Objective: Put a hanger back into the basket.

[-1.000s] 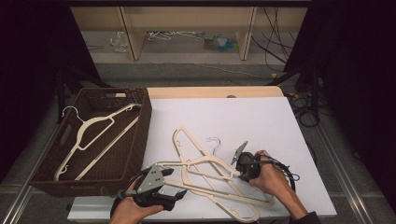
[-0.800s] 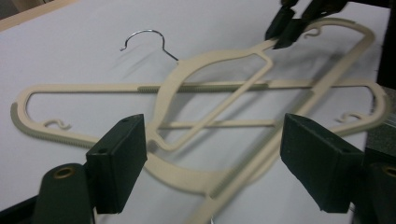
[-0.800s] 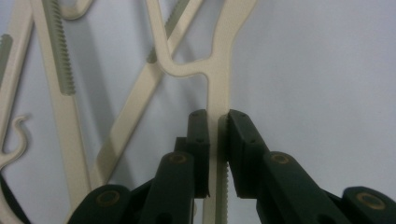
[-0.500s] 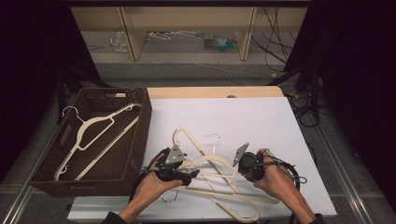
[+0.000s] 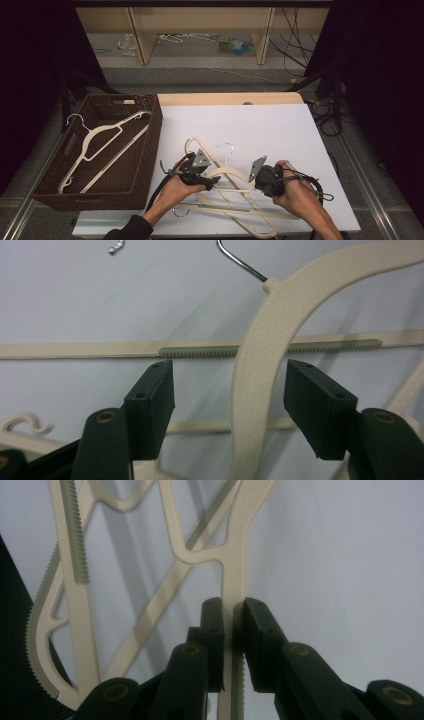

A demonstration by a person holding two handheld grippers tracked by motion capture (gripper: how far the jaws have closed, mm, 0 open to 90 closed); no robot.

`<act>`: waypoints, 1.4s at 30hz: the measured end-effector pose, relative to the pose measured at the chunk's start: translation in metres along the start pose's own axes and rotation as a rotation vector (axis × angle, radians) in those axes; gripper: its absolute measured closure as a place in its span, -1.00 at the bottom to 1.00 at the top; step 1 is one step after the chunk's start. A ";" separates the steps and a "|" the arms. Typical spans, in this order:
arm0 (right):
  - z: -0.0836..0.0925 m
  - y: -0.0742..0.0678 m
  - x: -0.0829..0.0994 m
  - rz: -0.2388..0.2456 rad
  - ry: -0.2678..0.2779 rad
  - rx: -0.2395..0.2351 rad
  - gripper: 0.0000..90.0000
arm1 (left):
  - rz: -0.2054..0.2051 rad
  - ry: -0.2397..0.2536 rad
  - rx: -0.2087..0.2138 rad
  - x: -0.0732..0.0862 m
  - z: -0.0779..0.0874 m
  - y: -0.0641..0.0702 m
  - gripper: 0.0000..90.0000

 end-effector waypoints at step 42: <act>0.009 0.009 0.024 0.023 0.098 -0.072 0.48 | -0.064 0.155 0.347 -0.039 0.051 0.032 0.81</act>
Point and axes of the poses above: each handheld gripper's, and its own axes: z roughly backward along the jaws, x roughly out of its underside, y roughly to its right, the point moved 3 cm from there along -z, roughly forward along the jaws, and after that the axes turned 12 degrees about -z, right-handed, at the moved point
